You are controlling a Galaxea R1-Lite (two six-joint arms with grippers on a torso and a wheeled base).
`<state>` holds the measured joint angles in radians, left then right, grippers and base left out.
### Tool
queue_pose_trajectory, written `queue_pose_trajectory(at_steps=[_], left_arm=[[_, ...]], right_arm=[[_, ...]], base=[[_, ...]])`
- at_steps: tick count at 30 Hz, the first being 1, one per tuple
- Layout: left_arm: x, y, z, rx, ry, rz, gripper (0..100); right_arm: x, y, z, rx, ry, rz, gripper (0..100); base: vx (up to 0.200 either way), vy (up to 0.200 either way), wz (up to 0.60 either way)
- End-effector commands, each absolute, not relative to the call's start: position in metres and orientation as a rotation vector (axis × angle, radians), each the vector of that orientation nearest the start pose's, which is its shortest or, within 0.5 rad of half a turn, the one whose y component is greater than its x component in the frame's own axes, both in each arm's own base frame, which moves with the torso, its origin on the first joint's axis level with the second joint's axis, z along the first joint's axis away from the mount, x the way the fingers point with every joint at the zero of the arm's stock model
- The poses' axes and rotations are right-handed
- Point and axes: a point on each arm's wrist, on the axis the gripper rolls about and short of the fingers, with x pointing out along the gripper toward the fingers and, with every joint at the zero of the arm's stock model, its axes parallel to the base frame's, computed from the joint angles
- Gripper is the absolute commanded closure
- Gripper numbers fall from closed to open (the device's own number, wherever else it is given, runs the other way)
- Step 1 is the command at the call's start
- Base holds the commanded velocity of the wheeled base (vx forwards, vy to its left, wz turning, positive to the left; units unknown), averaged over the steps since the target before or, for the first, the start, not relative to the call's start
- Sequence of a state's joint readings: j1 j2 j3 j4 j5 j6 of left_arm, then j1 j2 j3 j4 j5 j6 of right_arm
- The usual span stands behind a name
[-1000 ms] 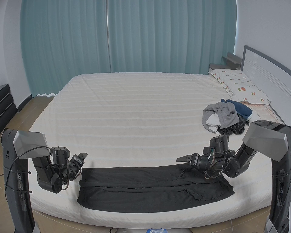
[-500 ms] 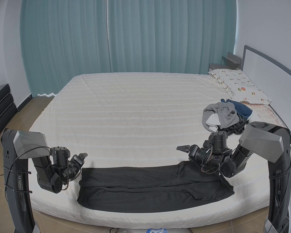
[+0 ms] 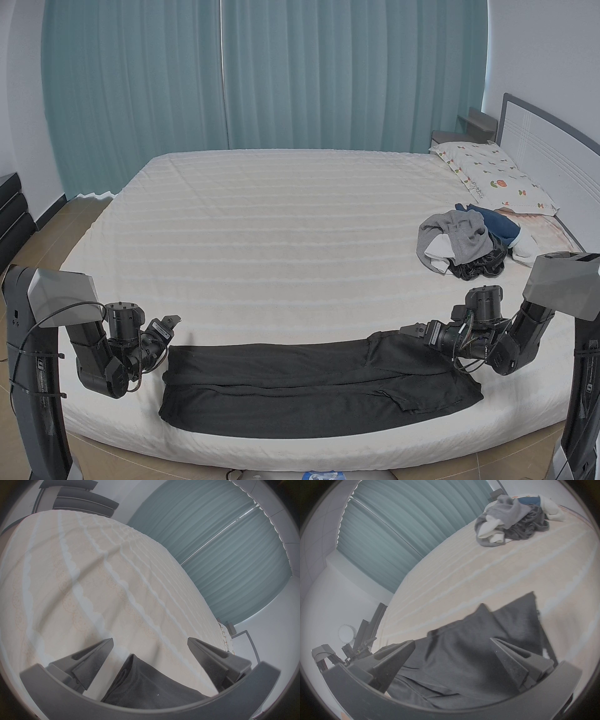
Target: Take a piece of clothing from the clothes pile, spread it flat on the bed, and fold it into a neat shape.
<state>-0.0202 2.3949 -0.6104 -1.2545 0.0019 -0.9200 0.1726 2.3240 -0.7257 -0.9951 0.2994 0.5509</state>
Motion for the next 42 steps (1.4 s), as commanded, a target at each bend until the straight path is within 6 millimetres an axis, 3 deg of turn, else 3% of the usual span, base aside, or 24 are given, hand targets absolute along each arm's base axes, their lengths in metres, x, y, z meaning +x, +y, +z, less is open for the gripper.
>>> queue_pose_trajectory(at_steps=[1,8,19,20,32,42], left_arm=[[0.345,-0.007,-0.035,-0.892,0.5,0.225,0],[0.345,-0.008,-0.037,-0.887,0.504,0.226,0],[0.345,-0.008,-0.037,-0.867,0.507,0.225,0],[0.345,-0.008,-0.037,-0.867,0.508,0.224,0],[0.345,-0.008,-0.037,-0.867,0.508,0.224,0],[0.343,-0.008,-0.038,-0.867,0.515,0.224,0]], right_arm=[[0.347,0.053,-0.017,0.563,0.724,0.239,0],[0.351,0.041,-0.026,0.55,0.733,0.217,0],[0.354,0.042,-0.046,0.494,0.764,0.231,0],[0.353,0.042,-0.045,0.492,0.762,0.231,100],[0.335,0.016,-0.033,0.5,0.771,0.233,100],[0.327,0.015,-0.035,0.486,0.794,0.237,100]], base=[[0.0,0.0,0.0],[0.0,0.0,0.0],[0.0,0.0,0.0],[0.0,0.0,0.0],[0.0,0.0,0.0],[0.0,0.0,0.0]])
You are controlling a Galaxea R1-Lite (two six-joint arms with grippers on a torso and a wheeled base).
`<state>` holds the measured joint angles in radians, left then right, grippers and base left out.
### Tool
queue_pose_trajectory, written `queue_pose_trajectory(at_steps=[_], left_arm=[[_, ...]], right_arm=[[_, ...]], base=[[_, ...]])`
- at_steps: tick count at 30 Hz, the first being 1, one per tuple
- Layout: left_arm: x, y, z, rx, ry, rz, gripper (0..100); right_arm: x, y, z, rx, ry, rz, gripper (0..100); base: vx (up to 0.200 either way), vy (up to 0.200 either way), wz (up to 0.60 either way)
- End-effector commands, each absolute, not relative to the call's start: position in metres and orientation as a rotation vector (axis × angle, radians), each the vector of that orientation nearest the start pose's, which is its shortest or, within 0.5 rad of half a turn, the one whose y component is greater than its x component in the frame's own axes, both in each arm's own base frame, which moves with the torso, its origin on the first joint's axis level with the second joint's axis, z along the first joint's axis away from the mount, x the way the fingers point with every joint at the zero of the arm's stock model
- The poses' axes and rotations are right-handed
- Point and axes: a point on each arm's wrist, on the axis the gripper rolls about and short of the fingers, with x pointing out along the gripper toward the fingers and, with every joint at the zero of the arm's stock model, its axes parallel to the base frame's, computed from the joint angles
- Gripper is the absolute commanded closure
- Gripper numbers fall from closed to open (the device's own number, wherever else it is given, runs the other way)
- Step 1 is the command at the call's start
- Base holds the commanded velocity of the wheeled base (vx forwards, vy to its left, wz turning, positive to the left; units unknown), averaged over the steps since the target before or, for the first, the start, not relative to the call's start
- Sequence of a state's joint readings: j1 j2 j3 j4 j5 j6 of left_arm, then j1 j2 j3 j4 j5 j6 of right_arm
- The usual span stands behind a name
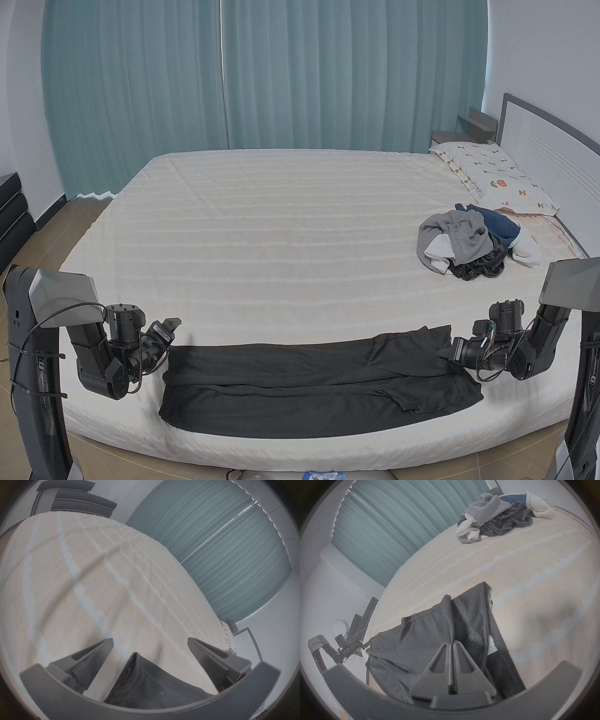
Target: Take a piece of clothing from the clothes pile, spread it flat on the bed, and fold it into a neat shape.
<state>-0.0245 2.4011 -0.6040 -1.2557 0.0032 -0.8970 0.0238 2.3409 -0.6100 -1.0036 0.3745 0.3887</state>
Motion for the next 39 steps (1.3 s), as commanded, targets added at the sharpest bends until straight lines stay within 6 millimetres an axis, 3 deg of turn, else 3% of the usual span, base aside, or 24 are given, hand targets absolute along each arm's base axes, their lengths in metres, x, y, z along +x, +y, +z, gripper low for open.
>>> queue_pose_trajectory(at_steps=[1,7,8,12,17,21,26,31,39], left_arm=[[0.343,-0.008,-0.038,-0.867,0.515,0.224,0],[0.343,-0.008,-0.038,-0.868,0.514,0.225,0],[0.343,-0.008,-0.038,-0.868,0.514,0.225,0],[0.342,-0.008,-0.037,-0.868,0.513,0.223,0],[0.338,-0.006,-0.032,-0.87,0.48,0.217,0],[0.314,-0.006,-0.023,-0.827,0.485,0.166,0],[0.285,-0.009,-0.024,-0.707,0.577,0.069,0],[0.273,-0.011,-0.029,-0.599,0.627,0.041,0],[0.31,-0.018,-0.043,-0.589,0.556,0.013,0]], right_arm=[[0.327,0.014,-0.035,0.48,0.793,0.238,100],[0.324,0.012,-0.037,0.463,0.8,0.236,100],[0.324,0.012,-0.037,0.459,0.802,0.237,0],[0.327,0.012,-0.034,0.463,0.784,0.238,0],[0.328,0.009,-0.007,0.489,0.705,0.232,0],[0.33,0.014,0.015,0.555,0.658,0.228,0],[0.327,0.024,0.02,0.592,0.666,0.231,0],[0.31,0.029,0.015,0.661,0.715,0.169,0],[0.303,0.028,0.005,0.832,0.78,0.091,0]], base=[[0.0,0.0,0.0],[0.0,0.0,0.0],[0.0,0.0,0.0],[0.0,0.0,0.0],[0.0,0.0,0.0],[0.0,0.0,0.0],[0.0,0.0,0.0],[0.0,0.0,0.0],[0.0,0.0,0.0]])
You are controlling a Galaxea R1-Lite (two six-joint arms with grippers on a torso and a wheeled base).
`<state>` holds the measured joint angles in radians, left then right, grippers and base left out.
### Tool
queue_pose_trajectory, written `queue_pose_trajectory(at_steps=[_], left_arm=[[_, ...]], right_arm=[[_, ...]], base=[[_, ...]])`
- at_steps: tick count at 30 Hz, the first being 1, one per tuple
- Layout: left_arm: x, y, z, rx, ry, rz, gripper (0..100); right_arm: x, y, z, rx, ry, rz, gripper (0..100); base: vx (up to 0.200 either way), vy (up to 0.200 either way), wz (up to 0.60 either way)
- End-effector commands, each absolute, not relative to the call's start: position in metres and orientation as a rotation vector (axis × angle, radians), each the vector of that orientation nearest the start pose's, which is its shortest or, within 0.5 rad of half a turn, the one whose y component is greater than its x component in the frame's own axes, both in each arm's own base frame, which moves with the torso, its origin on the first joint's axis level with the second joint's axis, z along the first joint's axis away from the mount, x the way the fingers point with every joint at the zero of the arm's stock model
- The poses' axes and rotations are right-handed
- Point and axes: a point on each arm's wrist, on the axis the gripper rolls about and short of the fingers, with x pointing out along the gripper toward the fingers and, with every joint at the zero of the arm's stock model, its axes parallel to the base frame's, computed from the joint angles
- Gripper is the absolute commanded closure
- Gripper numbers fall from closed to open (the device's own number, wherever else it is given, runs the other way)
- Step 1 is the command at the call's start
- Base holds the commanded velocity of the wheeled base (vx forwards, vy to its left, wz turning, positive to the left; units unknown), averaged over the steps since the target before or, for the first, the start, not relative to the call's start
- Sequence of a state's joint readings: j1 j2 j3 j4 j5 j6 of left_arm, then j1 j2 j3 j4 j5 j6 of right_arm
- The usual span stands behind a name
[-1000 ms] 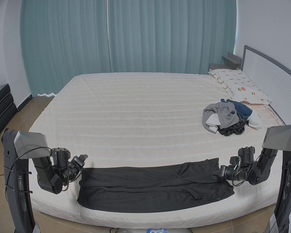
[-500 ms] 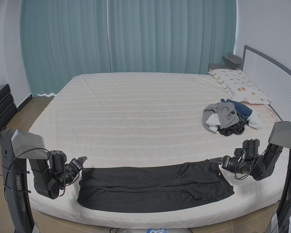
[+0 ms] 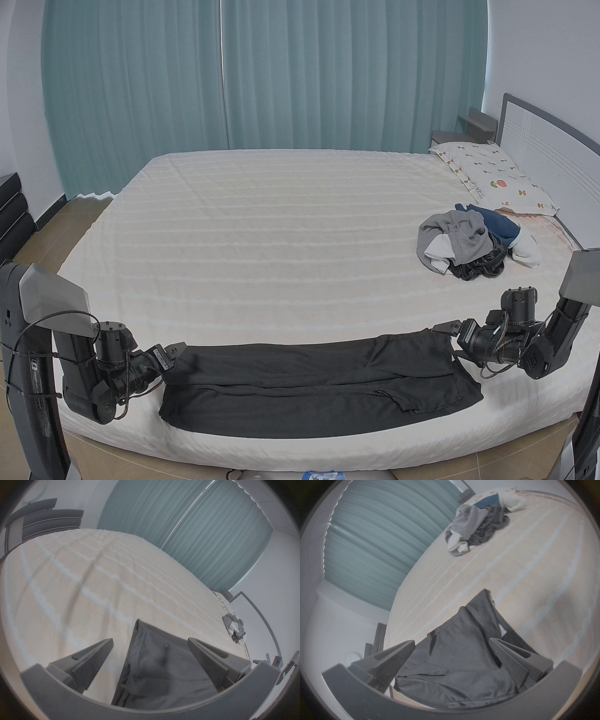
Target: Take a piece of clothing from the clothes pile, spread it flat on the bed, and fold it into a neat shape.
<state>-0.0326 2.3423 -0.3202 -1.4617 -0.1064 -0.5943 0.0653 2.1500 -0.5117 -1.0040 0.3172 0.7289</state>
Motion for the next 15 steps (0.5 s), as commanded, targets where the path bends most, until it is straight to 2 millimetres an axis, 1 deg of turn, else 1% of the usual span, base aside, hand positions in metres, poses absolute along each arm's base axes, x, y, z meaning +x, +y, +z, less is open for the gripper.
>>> queue_pose_trajectory(at_steps=[1,3,6,15], left_arm=[[0.311,-0.018,-0.043,-0.588,0.554,0.011,0],[0.319,-0.022,-0.046,-0.585,0.541,-0.002,0],[0.322,-0.026,-0.046,-0.582,0.543,-0.013,0],[0.327,-0.027,-0.054,-0.58,0.555,-0.01,0]], right_arm=[[0.303,0.028,0.005,0.832,0.781,0.09,0],[0.303,0.028,0.0,0.836,0.798,0.083,0],[0.306,0.025,-0.008,0.84,0.81,0.068,0],[0.304,0.025,-0.009,0.843,0.798,0.074,0]], base=[[0.0,0.0,0.0],[0.0,0.0,0.0],[0.0,0.0,0.0],[0.0,0.0,0.0]])
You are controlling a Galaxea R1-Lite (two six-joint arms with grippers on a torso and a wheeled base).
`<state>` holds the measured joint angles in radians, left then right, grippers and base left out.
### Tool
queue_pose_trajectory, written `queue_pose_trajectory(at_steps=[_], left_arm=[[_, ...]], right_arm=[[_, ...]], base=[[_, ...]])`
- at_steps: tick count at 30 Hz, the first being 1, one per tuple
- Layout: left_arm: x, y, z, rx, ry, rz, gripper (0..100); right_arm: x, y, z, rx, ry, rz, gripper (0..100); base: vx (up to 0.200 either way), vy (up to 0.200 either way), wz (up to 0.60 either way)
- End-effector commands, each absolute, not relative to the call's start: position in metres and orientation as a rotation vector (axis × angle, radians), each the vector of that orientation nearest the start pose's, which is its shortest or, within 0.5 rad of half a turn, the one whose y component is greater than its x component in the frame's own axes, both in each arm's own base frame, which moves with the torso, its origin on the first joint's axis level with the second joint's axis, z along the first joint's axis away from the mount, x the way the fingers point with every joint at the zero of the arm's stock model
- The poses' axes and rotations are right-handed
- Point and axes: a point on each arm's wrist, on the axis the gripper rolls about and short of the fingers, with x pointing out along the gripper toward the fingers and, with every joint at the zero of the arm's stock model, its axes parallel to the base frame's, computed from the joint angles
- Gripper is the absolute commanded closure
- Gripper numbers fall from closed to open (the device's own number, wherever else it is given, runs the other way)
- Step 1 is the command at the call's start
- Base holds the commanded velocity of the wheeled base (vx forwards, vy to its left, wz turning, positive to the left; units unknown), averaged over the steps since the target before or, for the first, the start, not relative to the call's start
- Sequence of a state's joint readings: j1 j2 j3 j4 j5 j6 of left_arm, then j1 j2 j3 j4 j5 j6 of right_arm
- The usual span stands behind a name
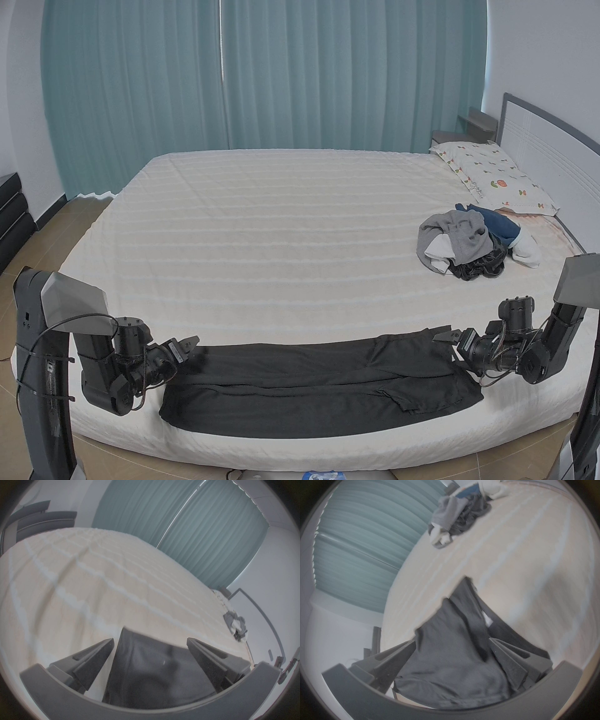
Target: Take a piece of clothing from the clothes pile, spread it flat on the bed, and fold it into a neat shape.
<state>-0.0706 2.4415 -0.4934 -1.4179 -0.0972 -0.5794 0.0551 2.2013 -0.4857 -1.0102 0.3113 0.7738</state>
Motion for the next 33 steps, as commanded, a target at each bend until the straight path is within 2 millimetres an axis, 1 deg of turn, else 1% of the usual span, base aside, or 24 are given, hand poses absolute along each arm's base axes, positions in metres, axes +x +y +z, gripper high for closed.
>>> queue_pose_trajectory(at_steps=[1,2,7,13,16,20,23,33], left_arm=[[0.327,-0.026,-0.055,-0.581,0.554,-0.007,0],[0.327,-0.026,-0.055,-0.581,0.554,-0.007,100],[0.328,-0.02,-0.057,-0.578,0.54,0.044,100],[0.332,-0.018,-0.055,-0.599,0.519,0.055,100],[0.337,-0.017,-0.052,-0.626,0.496,0.062,100],[0.345,-0.009,-0.05,-0.649,0.438,0.143,100],[0.346,-0.005,-0.05,-0.651,0.431,0.157,100],[0.346,-0.008,-0.055,-0.648,0.449,0.15,100]], right_arm=[[0.304,0.025,-0.009,0.843,0.798,0.074,0],[0.304,0.025,-0.009,0.843,0.798,0.074,0],[0.304,0.025,-0.009,0.844,0.797,0.073,0],[0.304,0.025,-0.009,0.844,0.797,0.073,0],[0.304,0.025,-0.009,0.844,0.797,0.073,0],[0.304,0.025,-0.008,0.844,0.796,0.073,0],[0.304,0.025,-0.008,0.843,0.794,0.074,0],[0.304,0.027,-0.009,0.842,0.8,0.076,0]], base=[[0.0,0.0,0.0],[0.0,0.0,0.0],[0.0,0.0,0.0],[0.0,0.0,0.0],[0.0,0.0,0.0],[0.0,0.0,0.0],[0.0,0.0,0.0],[0.0,0.0,0.0]])
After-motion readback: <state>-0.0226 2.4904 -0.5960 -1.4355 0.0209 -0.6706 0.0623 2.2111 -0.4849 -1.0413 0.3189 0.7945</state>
